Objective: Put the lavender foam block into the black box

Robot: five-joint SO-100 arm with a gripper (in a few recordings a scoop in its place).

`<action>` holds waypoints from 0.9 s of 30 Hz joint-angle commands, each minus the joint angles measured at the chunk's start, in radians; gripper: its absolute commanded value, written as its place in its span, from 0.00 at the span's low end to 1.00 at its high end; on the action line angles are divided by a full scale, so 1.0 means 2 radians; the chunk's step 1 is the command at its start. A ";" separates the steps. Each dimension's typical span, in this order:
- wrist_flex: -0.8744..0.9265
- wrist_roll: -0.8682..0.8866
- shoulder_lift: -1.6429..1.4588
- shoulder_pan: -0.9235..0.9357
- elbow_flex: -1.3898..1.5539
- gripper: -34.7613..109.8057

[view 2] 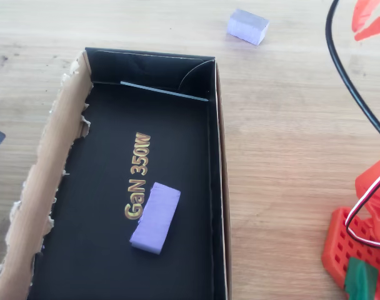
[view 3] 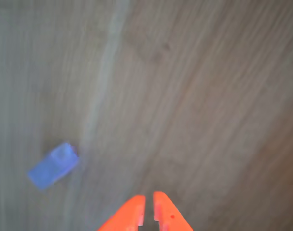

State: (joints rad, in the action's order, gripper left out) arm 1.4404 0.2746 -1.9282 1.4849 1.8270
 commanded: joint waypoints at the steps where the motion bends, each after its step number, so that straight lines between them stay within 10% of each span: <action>1: 0.006 0.002 0.005 0.002 -0.041 0.24; 27: 0.133 -0.011 0.243 -0.034 -0.341 0.24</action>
State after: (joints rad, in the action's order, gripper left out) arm 1.6690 0.2562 -1.4450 1.4281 1.2456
